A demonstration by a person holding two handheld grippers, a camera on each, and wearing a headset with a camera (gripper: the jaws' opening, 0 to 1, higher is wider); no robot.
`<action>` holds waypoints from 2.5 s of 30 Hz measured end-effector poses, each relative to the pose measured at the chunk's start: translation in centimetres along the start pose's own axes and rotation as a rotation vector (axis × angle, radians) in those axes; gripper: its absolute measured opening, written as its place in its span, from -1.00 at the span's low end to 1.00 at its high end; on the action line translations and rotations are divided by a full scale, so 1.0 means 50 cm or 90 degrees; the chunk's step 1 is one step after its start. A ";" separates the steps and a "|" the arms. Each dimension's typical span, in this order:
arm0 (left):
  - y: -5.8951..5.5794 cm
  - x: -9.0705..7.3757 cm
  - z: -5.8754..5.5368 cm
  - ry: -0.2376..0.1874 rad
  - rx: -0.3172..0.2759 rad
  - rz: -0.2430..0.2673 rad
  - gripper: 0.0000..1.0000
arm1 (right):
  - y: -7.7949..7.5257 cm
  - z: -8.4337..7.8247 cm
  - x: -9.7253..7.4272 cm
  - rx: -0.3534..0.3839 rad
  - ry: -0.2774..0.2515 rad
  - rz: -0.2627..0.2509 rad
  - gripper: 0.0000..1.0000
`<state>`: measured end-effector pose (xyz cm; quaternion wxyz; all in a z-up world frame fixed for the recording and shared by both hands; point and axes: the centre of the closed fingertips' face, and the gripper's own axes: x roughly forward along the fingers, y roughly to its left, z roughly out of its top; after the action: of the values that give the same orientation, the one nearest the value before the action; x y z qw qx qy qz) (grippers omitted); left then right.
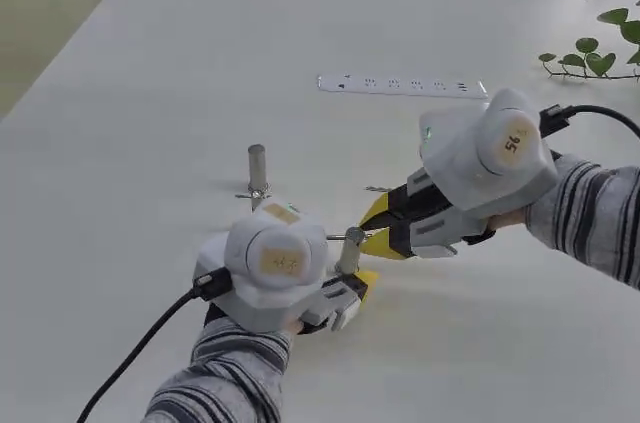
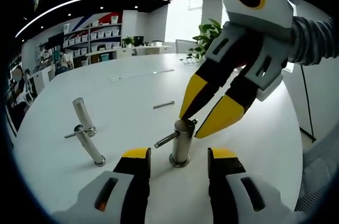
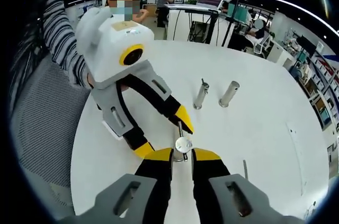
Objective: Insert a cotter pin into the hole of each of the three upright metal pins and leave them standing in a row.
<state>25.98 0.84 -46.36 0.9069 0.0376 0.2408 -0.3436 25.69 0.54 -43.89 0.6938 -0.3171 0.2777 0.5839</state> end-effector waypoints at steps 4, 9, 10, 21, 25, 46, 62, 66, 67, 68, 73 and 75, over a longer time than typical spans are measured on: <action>-0.002 -0.015 0.008 -0.004 -0.003 -0.007 -0.07 | 0.000 0.005 0.012 0.026 -0.013 0.006 -0.79; -0.005 -0.031 0.013 -0.010 -0.025 -0.019 0.01 | 0.001 0.003 0.031 0.047 -0.013 0.013 -0.78; -0.006 -0.034 0.013 -0.010 -0.023 -0.020 0.02 | 0.000 0.002 0.033 0.048 -0.012 0.014 -0.79; 0.006 -0.074 0.005 -0.002 0.008 -0.002 0.23 | 0.001 0.003 0.037 0.077 -0.016 0.023 -0.83; 0.015 -0.093 0.012 -0.013 0.010 0.006 0.32 | -0.003 0.005 0.037 0.075 -0.013 0.019 -0.84; 0.079 -0.148 0.034 -0.047 0.016 0.055 0.64 | -0.074 0.025 0.054 0.072 0.001 -0.002 -0.83; 0.105 -0.150 0.022 -0.044 -0.002 0.073 0.78 | -0.087 0.018 0.057 0.080 0.006 -0.001 -0.83; 0.103 -0.150 0.024 -0.045 0.000 0.070 0.81 | -0.088 0.018 0.058 0.090 0.001 0.006 -0.83; 0.101 -0.150 0.026 -0.048 0.000 0.068 0.81 | -0.088 0.018 0.058 0.090 0.000 0.007 -0.83; 0.099 -0.151 0.031 -0.056 -0.002 0.065 0.82 | -0.087 0.018 0.059 0.088 -0.001 0.006 -0.83; 0.096 -0.148 0.027 -0.046 0.007 0.062 0.83 | -0.087 0.019 0.059 0.079 -0.005 0.010 -0.83; 0.095 -0.148 0.026 -0.043 0.013 0.062 0.83 | -0.087 0.019 0.059 0.080 -0.004 0.010 -0.83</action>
<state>24.76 8.61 -42.27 0.9298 0.0471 0.2044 -0.3024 30.47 2.63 -45.02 0.7090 -0.2687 0.3137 0.5716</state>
